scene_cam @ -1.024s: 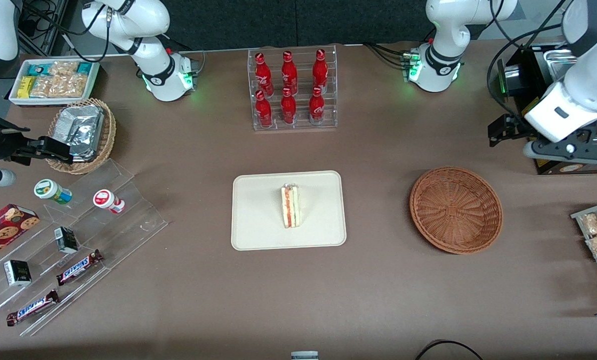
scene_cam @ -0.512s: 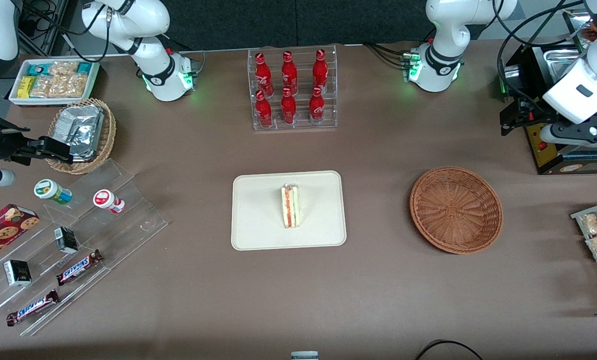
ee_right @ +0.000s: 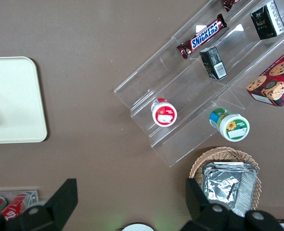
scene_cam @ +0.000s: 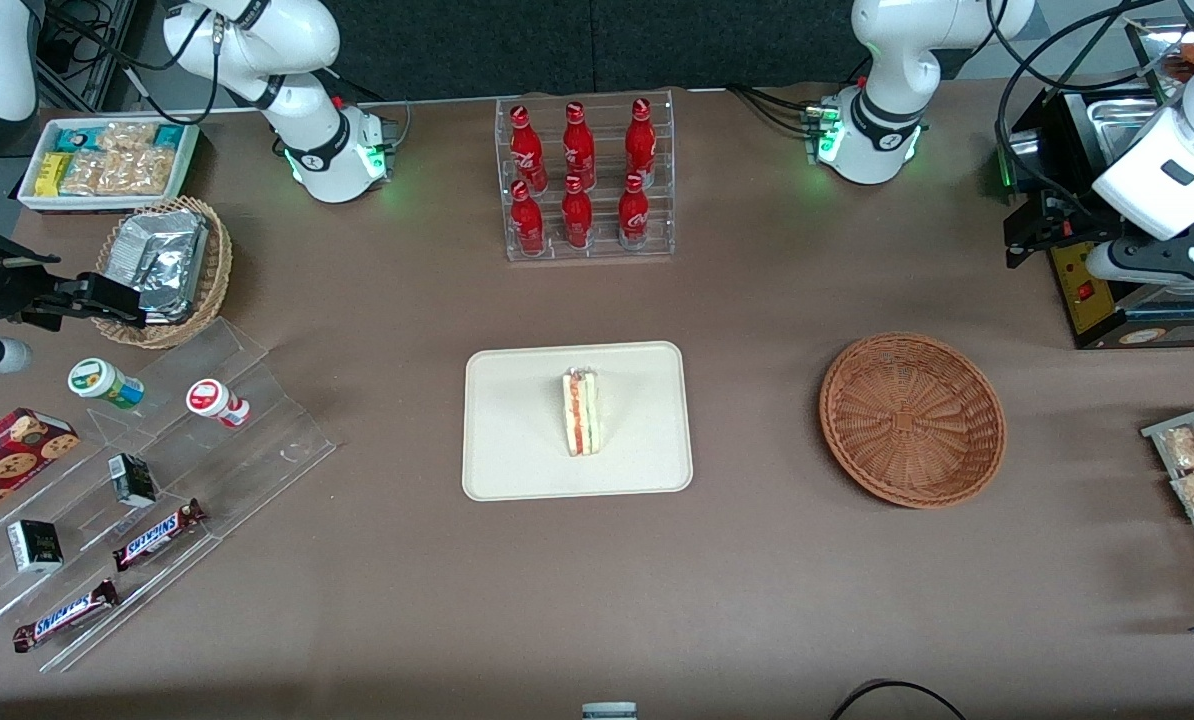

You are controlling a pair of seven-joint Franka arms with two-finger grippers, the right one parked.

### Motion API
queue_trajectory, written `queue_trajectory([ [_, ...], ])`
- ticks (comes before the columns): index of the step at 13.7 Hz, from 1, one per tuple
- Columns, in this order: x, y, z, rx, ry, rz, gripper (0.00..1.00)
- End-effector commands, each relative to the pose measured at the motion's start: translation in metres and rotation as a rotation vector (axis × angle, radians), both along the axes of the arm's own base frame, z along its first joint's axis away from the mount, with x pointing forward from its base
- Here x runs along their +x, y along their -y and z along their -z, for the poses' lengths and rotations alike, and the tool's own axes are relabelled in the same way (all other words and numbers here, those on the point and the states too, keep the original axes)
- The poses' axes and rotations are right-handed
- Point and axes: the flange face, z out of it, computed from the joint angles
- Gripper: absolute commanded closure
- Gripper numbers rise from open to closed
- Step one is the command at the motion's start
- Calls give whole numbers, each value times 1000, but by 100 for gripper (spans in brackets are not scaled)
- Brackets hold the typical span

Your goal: Place sandwich from basket to tray

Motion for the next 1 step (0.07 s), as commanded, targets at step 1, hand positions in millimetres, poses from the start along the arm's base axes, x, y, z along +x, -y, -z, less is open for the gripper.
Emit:
queue_trajectory([
  [1, -3, -2, -8, 9, -2, -4, 0],
])
